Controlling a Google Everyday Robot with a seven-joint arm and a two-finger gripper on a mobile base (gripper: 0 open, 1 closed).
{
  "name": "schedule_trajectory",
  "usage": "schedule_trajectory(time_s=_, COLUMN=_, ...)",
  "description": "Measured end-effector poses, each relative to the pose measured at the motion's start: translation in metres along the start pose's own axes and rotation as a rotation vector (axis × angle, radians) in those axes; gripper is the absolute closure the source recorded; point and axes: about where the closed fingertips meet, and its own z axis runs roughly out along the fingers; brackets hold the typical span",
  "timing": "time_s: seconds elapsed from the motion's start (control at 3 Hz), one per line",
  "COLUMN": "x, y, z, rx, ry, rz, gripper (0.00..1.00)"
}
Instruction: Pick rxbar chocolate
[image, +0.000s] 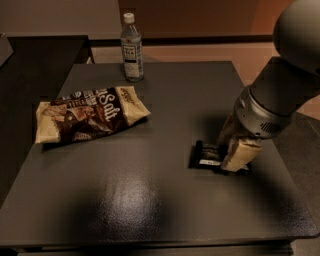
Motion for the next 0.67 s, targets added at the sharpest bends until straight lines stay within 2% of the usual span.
schedule_trajectory(time_s=0.67, x=-0.04, y=-0.01, z=-0.046, rx=0.04, ry=-0.052, rz=-0.06, gripper=1.0)
